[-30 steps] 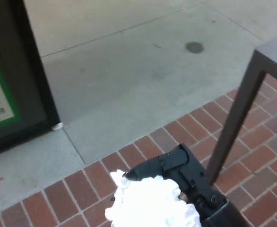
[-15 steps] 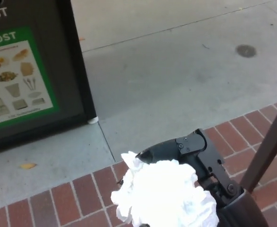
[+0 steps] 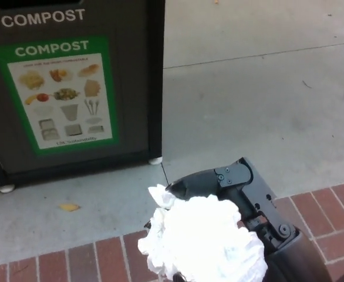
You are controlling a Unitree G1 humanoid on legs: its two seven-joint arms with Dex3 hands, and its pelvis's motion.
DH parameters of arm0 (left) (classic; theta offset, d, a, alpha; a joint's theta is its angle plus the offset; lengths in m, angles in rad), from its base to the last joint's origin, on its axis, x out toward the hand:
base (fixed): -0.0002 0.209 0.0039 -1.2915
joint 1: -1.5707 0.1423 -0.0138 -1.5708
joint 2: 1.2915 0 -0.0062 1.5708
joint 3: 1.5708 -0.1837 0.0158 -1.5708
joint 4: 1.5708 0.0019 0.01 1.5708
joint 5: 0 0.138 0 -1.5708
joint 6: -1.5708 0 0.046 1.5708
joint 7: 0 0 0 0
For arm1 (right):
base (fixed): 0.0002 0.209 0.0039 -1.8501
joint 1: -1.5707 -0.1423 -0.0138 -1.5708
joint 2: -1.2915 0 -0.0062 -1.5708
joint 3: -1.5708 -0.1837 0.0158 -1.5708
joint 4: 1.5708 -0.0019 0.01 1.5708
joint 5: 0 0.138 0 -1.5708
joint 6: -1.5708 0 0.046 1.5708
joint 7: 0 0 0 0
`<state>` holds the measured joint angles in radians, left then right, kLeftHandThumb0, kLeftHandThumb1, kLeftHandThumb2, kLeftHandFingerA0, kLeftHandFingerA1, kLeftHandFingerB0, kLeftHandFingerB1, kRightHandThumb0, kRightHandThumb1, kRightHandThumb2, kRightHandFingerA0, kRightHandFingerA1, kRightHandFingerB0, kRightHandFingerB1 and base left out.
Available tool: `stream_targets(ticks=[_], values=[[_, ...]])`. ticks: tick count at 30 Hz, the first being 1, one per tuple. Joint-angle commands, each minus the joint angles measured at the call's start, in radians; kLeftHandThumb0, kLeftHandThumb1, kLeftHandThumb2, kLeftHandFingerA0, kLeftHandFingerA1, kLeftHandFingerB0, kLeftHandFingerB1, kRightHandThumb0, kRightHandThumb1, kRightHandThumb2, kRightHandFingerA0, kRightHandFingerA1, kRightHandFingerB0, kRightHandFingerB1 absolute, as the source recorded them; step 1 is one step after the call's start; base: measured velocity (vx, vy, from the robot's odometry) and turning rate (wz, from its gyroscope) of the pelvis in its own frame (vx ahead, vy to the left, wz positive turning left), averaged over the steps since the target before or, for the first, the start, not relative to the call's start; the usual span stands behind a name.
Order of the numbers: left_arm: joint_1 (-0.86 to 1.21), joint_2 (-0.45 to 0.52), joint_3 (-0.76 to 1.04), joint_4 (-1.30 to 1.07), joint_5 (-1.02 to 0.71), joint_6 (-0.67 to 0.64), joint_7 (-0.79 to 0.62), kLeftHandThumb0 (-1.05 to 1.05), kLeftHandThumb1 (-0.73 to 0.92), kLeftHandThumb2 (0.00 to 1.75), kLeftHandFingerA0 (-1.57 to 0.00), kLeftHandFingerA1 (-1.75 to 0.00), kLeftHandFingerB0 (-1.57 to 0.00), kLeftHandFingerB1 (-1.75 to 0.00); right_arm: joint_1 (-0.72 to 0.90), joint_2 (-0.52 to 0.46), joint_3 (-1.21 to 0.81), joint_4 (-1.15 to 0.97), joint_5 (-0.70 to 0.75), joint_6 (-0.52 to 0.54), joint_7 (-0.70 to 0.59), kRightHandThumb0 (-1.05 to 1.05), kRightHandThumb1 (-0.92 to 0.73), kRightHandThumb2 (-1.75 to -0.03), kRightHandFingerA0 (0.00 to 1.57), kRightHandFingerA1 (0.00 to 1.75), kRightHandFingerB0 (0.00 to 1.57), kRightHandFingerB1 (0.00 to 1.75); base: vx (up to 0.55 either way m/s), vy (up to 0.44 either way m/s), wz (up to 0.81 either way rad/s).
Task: Pick up a piece of paper from the table and walk towards the trash can and throw it into compost
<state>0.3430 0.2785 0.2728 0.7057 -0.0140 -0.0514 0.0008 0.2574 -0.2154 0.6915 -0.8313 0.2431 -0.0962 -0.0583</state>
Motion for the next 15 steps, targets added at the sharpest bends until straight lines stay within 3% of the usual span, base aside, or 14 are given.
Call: stream_targets(ticks=[1,2,3,8,15], values=[[0.018,0.005,-0.005,-0.008,0.011,-0.072,0.014,0.08,0.63,0.9,-0.97,-0.67,-0.93,-0.69,0.004,0.072,0.031,0.006,-0.009,0.025,0.003,-0.15,-0.49,-1.3,1.05,1.52,1.0,1.37,0.18,-0.005,0.45],[0.018,0.005,-0.005,-0.005,0.011,-0.076,0.015,0.08,0.63,0.9,-0.97,-0.67,-0.93,-0.69,0.005,0.073,0.03,0.006,-0.01,0.028,0.002,-0.15,-0.49,-1.3,1.05,1.52,1.0,1.37,0.19,0.001,0.39],[0.016,0.007,-0.007,0.002,0.013,-0.078,0.017,0.06,0.64,0.91,-0.96,-0.66,-0.94,-0.69,0.006,0.074,0.03,0.004,-0.013,0.036,-0.002,-0.12,-0.45,-1.41,1.06,1.54,1.0,1.38,0.19,0.001,0.39],[0.001,0.007,-0.005,0.026,0.004,-0.067,0.016,0.06,0.63,0.91,-0.94,-0.66,-0.91,-0.66,0.009,0.085,0.028,0.02,-0.04,0.025,-0.004,-0.12,-0.49,-1.33,1.07,1.52,1.0,1.39,0.24,-0.11,0.64],[0.007,0.001,-0.009,0.012,0.004,-0.066,0.024,0.04,0.68,0.79,-0.99,-0.69,-0.93,-0.69,0.007,0.088,0.024,0.025,-0.045,0.041,-0.004,-0.1,-0.43,-1.42,1.05,1.56,0.98,1.41,0.27,-0.002,0.08]])
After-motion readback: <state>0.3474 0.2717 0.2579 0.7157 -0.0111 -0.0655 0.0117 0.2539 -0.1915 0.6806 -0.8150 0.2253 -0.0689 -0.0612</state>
